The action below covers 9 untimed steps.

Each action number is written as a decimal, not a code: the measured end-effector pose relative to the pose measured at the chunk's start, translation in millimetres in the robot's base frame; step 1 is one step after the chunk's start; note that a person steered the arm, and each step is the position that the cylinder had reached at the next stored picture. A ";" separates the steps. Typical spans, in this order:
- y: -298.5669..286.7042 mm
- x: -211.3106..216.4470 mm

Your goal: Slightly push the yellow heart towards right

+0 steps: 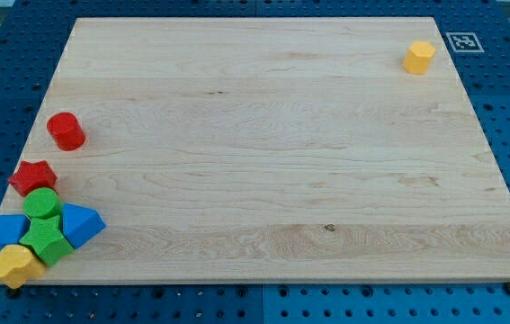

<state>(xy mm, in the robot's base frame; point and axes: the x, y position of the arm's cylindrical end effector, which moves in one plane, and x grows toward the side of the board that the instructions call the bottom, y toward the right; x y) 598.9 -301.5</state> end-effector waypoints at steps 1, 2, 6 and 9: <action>0.0 0.0; 0.0 8.6; 8.2 18.4; 21.7 18.3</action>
<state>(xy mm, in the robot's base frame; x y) 617.2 -279.9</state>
